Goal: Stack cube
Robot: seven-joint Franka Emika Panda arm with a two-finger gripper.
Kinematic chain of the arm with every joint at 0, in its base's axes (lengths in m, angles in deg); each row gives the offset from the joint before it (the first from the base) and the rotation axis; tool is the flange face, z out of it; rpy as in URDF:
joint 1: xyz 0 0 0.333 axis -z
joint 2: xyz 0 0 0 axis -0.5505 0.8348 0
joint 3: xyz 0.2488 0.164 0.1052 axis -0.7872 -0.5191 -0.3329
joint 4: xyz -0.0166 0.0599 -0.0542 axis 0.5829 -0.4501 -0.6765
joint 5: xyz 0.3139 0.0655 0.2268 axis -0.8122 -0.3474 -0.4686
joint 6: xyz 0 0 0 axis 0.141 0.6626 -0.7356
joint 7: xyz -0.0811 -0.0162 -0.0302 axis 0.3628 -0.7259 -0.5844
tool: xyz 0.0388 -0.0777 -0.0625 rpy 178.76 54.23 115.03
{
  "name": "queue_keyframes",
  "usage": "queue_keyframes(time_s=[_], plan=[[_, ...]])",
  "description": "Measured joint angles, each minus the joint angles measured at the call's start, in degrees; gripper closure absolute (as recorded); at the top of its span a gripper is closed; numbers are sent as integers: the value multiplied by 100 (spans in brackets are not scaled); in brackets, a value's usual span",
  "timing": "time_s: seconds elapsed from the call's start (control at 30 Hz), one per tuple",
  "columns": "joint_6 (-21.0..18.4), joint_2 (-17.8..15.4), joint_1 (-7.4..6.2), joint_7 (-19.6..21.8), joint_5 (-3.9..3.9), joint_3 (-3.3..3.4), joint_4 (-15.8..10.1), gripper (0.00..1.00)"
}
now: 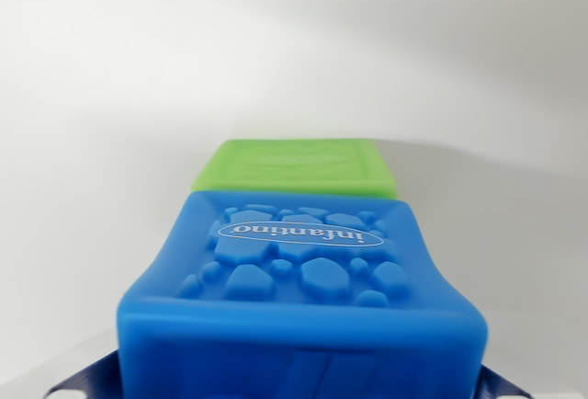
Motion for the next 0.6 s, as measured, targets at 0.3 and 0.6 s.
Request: queue_keyframes(time_s=[0.3,0.6], plan=[[38,47,-1,0,2,2,19,0],[39,48,-1,0,2,2,21,0]])
